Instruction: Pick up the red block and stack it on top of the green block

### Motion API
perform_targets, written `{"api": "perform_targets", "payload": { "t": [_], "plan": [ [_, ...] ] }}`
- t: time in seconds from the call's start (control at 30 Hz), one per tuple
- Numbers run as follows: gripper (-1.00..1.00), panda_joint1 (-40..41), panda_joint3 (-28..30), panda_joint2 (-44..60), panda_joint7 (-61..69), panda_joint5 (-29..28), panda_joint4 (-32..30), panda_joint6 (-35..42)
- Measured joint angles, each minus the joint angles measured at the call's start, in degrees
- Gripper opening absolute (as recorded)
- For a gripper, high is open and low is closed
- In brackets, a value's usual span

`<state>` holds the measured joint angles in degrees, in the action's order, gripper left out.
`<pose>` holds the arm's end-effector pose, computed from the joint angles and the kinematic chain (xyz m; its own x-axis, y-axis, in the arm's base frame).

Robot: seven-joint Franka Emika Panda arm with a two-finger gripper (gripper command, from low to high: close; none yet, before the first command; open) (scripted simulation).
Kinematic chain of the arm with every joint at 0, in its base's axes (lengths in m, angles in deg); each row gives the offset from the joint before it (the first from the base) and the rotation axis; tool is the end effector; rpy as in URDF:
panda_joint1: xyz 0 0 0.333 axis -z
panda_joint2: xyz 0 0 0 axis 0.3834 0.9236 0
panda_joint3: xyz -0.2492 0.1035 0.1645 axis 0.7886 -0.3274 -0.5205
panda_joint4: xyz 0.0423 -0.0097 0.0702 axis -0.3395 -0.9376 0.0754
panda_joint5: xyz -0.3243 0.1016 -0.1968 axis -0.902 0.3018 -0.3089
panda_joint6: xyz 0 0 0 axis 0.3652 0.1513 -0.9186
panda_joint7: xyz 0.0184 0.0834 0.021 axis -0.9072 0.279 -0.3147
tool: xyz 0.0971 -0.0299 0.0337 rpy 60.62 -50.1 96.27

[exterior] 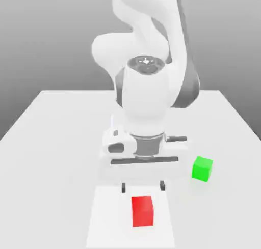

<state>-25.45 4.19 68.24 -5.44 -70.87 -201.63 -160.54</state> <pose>0.4202 0.0285 0.1853 0.7595 -0.6505 0.0024 -0.6505 -0.7595 -0.0026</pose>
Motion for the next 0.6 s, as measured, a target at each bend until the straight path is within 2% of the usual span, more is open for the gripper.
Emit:
{"api": "perform_targets", "payload": {
  "t": [0.1, 0.13, 0.37, 0.6],
  "plan": [
    [0.0, -0.2, 0.2, 6.2, -0.3, -0.3, 0.8, -5.3],
    [-1.0, -0.2, 0.3, 7.3, -0.3, -0.4, 1.0, -6.2],
    [-1.0, -0.1, 0.2, 7.1, -0.4, -0.5, 0.9, -5.9],
    [-1.0, -1.1, -1.5, -5.3, 2.3, 0.1, -1.6, 3.8]
  ]
}}
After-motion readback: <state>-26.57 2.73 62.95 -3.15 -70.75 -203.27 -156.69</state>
